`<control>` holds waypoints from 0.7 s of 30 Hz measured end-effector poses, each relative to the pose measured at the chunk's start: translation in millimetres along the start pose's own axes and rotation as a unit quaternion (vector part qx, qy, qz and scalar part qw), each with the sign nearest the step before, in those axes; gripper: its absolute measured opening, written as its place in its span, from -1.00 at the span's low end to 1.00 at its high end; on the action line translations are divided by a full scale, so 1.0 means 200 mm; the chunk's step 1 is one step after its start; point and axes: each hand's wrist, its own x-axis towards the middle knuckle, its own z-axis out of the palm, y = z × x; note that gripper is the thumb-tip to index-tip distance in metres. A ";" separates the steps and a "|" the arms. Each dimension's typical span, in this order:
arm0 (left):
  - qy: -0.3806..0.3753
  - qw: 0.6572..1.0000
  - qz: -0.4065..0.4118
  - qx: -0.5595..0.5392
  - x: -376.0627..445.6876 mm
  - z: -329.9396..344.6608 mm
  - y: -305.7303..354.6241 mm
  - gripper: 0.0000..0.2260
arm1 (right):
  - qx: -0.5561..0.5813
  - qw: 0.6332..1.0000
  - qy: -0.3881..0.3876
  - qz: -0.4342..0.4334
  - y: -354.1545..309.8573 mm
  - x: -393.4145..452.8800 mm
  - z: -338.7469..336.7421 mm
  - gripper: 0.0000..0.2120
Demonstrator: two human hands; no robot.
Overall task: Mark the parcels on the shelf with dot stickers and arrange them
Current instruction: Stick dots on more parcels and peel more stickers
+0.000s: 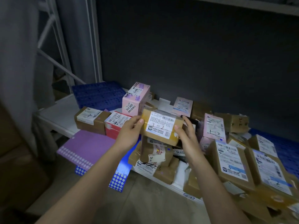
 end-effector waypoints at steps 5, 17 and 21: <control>-0.006 1.000 -0.013 -0.002 0.10 0.04 -0.13 -0.75 | -0.014 0.999 -0.035 -0.012 0.10 0.07 0.00 -0.24; -0.040 0.998 -0.031 0.024 0.15 0.06 -0.28 -0.67 | -0.144 0.989 -0.014 -0.024 0.19 0.07 0.03 -0.03; 0.041 0.998 -0.022 0.041 0.04 -0.05 -0.33 -0.70 | -0.281 0.941 0.050 -0.181 0.14 -0.04 0.15 -0.19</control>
